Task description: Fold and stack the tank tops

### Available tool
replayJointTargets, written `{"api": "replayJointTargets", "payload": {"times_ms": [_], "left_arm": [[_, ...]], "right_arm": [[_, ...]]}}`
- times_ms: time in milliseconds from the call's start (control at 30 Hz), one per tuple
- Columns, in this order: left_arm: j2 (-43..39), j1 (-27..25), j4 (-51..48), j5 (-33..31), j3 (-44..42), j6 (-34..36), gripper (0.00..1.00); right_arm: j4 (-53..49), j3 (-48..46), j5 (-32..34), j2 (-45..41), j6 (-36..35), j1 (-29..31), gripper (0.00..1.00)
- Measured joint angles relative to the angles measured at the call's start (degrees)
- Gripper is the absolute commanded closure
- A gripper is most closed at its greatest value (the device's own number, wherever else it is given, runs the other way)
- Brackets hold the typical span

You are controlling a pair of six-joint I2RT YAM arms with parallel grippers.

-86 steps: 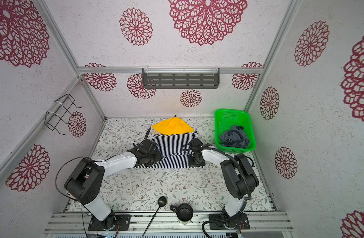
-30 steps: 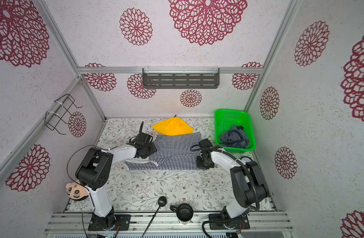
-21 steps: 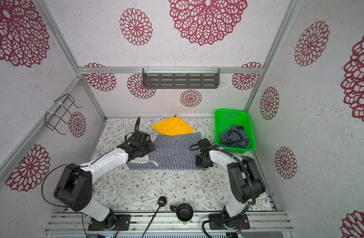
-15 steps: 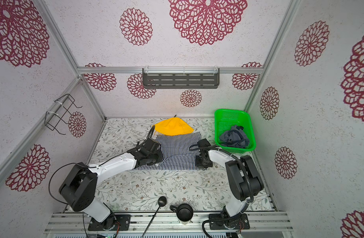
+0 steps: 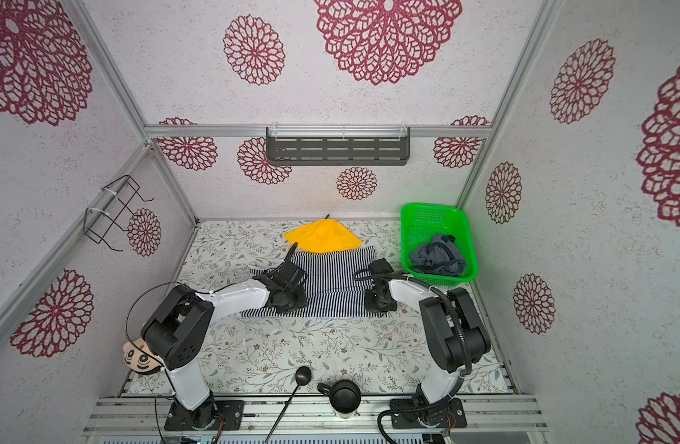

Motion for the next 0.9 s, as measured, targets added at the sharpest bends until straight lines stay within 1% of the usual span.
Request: {"api": "replayJointTargets", "payload": {"times_ms": [267, 433, 500, 567, 633, 733, 833, 900], "left_arm": [[0.44, 5.07, -0.57, -3.02, 6.67, 4.46, 0.54], [0.09, 7.45, -0.20, -5.25, 6.51, 6.36, 0.51], [-1.40, 7.76, -0.52, -5.77, 4.96, 6.75, 0.48], [-3.80, 7.80, -0.92, -5.64, 2.82, 7.08, 0.44], [-6.01, 7.78, -0.83, -4.90, 0.90, 7.32, 0.40], [-6.40, 7.76, -0.28, -3.23, 0.33, 7.72, 0.38], [-5.44, 7.76, 0.48, -1.92, 0.55, 7.98, 0.36], [-4.09, 7.76, 0.76, -1.25, 1.18, 8.04, 0.35]], "right_arm": [[0.72, -0.42, -0.09, 0.00, 0.44, -0.17, 0.88], [0.72, -0.42, -0.11, -0.02, 0.46, -0.17, 0.88], [0.72, -0.42, -0.15, -0.02, 0.44, -0.22, 0.87], [0.72, -0.42, -0.63, -0.09, 0.37, -0.46, 0.85], [0.72, -0.42, -1.55, -0.42, -0.07, -1.29, 0.75], [-0.17, 0.35, -1.97, -1.88, -1.66, -4.09, 0.63], [-0.92, 3.48, -1.99, -2.45, -3.80, -7.74, 0.62], [-0.52, 5.40, -2.01, -2.40, -5.33, -9.55, 0.64]]}}
